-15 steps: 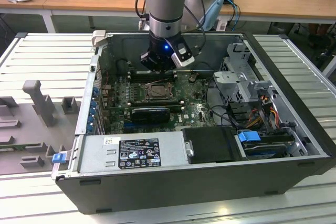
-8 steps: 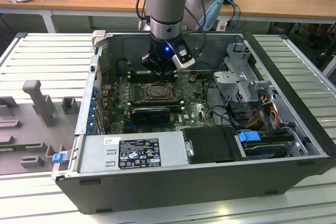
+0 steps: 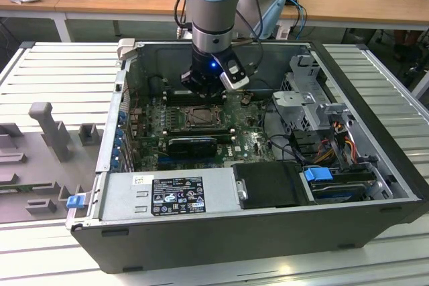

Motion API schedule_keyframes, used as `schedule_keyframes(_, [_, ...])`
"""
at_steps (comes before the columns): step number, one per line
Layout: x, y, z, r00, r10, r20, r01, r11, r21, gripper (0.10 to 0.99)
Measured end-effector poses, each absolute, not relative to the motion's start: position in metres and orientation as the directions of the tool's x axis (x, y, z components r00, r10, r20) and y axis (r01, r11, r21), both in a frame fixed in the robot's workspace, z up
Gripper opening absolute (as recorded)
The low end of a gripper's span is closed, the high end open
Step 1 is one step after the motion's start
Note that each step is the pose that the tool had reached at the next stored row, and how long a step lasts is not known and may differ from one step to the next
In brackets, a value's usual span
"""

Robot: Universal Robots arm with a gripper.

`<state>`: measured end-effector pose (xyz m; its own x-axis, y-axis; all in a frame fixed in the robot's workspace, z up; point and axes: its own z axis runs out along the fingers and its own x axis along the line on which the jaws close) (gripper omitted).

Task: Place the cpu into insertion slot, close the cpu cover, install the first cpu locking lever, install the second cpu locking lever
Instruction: 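Install the first cpu locking lever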

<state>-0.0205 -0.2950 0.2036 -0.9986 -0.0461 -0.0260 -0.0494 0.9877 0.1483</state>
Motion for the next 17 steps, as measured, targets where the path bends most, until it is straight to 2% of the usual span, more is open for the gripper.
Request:
schedule_keyframes(11, [-0.0205,-0.2949,0.2042,-0.999,-0.046,-0.026,-0.049,0.99,0.136,0.106])
schedule_keyframes(17, [-0.0204,-0.2949,0.2027,-0.999,-0.047,-0.024,-0.049,0.993,0.111,0.106])
